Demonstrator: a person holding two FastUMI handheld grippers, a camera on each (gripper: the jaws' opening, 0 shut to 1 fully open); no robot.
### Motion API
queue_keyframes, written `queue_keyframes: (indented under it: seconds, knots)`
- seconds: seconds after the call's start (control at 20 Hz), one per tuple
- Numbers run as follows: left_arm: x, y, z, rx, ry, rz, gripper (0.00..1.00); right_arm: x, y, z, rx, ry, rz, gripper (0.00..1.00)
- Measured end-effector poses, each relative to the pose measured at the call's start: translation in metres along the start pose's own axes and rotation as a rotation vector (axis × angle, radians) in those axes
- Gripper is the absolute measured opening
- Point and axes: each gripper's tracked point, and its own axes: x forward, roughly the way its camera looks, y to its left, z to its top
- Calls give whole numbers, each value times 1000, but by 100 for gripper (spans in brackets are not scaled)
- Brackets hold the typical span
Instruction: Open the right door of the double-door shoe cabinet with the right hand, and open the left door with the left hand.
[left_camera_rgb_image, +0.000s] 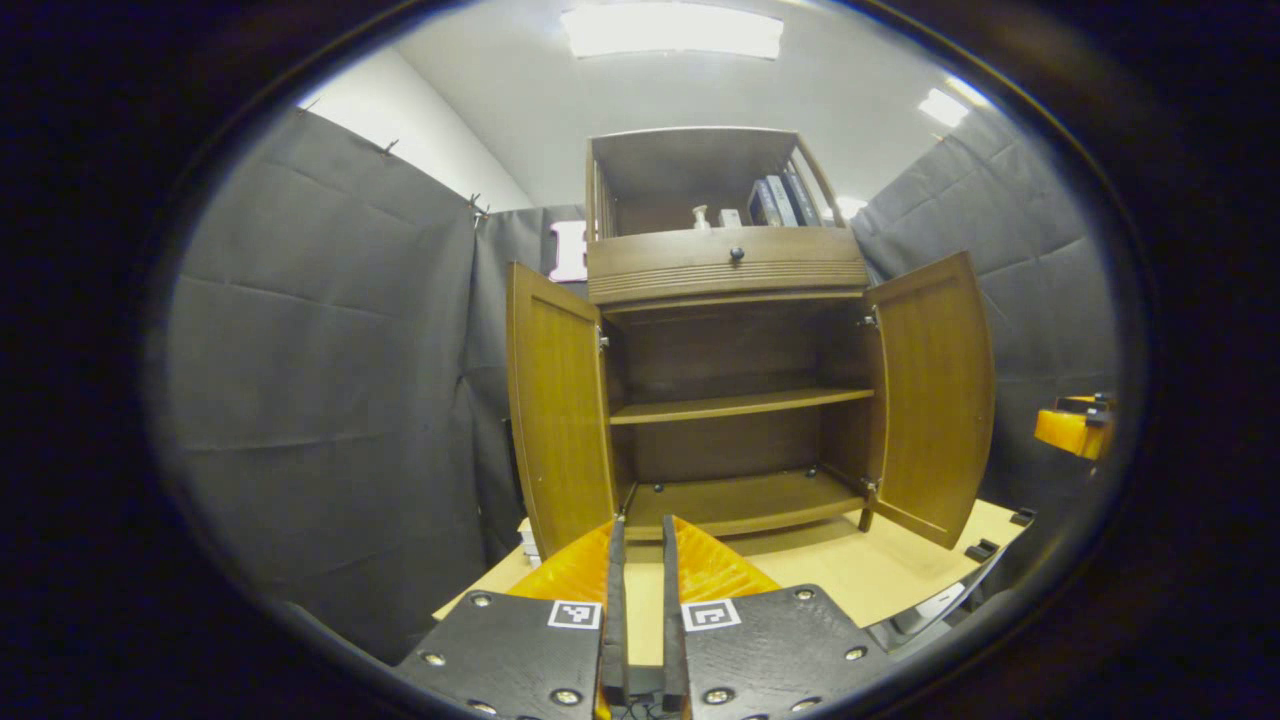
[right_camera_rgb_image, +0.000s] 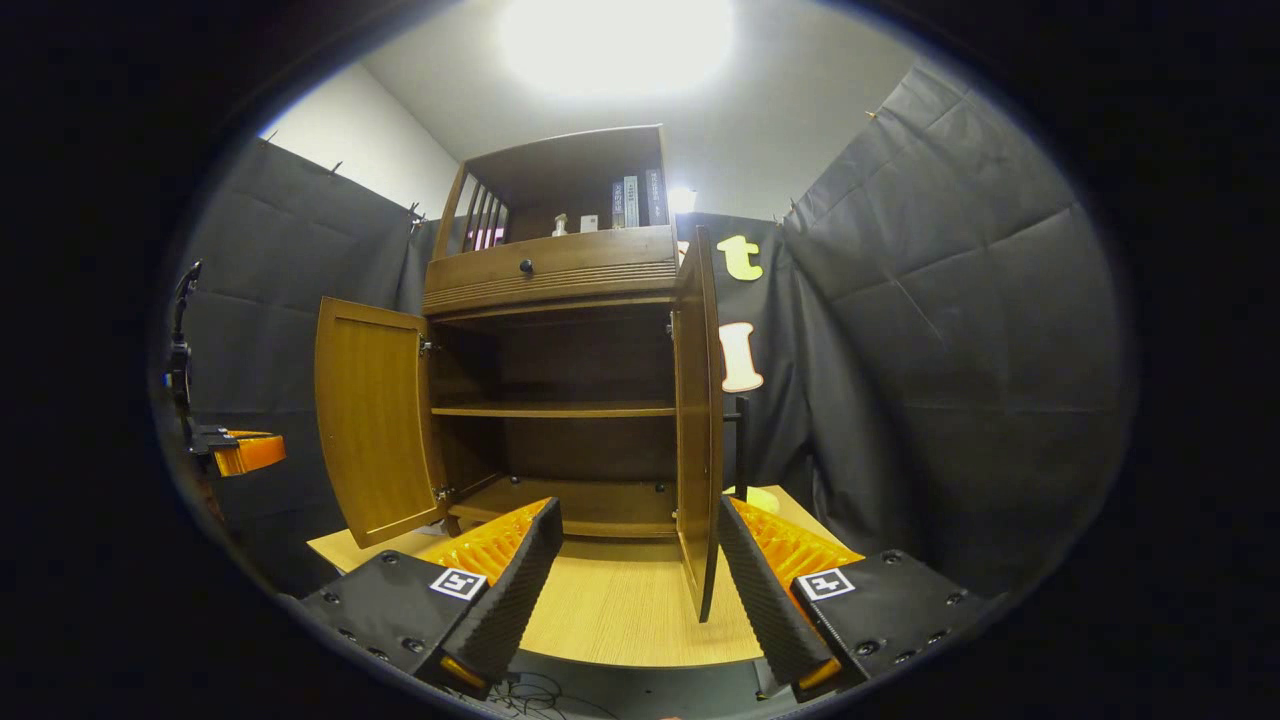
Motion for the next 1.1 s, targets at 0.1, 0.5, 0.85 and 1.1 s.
queue_keyframes:
  seconds: [0.1,0.5,0.85,1.1]
  knots:
    - [0,0,-1,-14,-1,8,16,2,-1,0,4,1,2,96]
    - [1,-12,0,-16,-15,3,42,12,-4,5,4,-7,14,95]
    - [5,-14,15,-6,-63,35,99,16,-7,7,-19,-23,38,94]
    - [5,-19,15,8,-69,27,99,22,-4,14,-3,-40,42,95]
